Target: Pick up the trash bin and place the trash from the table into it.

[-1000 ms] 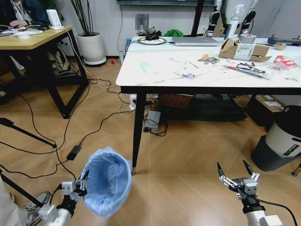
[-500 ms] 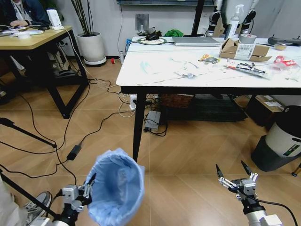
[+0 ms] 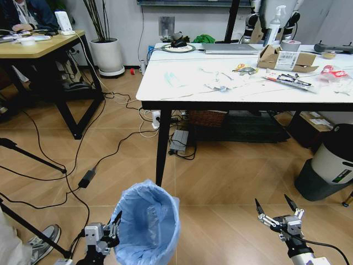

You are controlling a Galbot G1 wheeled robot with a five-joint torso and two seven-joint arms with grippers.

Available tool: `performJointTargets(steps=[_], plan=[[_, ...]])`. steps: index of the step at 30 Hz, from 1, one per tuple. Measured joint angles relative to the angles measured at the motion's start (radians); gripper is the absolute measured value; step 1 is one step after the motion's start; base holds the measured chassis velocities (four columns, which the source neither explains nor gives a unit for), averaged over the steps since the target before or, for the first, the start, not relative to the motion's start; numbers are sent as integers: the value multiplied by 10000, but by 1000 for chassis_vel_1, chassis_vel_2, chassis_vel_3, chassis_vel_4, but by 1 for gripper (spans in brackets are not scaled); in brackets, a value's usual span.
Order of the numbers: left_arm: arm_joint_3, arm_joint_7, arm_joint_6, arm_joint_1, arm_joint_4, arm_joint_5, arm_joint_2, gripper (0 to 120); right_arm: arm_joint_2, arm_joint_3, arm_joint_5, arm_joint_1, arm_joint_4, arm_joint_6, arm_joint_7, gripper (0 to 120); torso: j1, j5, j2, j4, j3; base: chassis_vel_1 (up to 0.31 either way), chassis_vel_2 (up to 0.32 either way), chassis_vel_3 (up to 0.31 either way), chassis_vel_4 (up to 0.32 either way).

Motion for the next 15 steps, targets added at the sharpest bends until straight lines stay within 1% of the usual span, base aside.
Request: performJointTargets(steps=[7, 15], plan=[[156, -108, 43, -191, 49, 263, -46, 0, 130, 113, -2, -79, 157, 53, 0, 100, 0, 0, 0, 0, 1, 0, 0, 0, 0], [133, 186, -96, -214, 142, 495, -128, 0, 139, 132, -2, -130, 183, 134, -6, 100, 27, 0, 66, 0, 37, 0, 0, 0, 0]])
